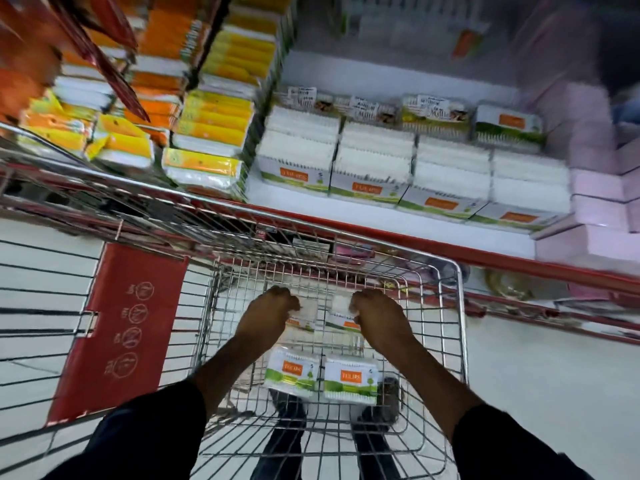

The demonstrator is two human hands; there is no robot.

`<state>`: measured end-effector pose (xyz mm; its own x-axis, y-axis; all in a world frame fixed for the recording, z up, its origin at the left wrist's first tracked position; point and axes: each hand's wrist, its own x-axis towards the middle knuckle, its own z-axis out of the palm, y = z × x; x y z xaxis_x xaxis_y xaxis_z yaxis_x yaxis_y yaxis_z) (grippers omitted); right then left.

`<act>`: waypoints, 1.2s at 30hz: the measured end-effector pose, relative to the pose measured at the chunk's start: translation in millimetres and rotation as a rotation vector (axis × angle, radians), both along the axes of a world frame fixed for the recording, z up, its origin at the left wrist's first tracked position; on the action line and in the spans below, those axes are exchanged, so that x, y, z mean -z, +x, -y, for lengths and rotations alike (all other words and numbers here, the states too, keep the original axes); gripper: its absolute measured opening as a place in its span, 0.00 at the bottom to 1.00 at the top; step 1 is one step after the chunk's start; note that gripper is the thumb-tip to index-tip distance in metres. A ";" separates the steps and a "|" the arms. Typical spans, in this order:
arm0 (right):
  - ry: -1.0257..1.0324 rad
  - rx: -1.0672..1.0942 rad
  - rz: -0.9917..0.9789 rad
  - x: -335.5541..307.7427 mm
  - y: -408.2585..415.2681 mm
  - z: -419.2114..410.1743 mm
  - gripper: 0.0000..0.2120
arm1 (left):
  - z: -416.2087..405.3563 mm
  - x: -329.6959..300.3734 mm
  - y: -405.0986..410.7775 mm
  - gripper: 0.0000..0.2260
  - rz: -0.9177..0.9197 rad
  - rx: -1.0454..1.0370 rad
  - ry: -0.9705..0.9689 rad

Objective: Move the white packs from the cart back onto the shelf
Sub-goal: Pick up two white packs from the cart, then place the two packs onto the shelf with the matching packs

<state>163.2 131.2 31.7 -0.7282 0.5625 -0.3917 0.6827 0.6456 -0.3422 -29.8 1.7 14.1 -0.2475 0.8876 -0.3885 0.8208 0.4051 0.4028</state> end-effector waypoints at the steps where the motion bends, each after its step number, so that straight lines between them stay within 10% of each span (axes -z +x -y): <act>1: 0.044 0.008 -0.016 -13.4 -1.1 2.8 0.13 | 3.4 -13.5 -0.2 0.18 -0.028 -0.019 0.058; 17: 0.405 0.231 -0.496 -246.9 -29.5 -10.3 0.11 | -16.9 -243.0 -33.0 0.16 -0.221 -0.054 0.678; 36: 0.467 0.250 -0.295 -170.7 -75.3 -50.8 0.16 | -80.2 -190.9 -48.9 0.16 -0.229 -0.038 0.572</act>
<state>87.9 182.0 202.5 -0.5919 0.7944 0.1364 0.7526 0.6053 -0.2594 -78.7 81.9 205.0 -0.3035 0.9286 0.2135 0.9015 0.2073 0.3799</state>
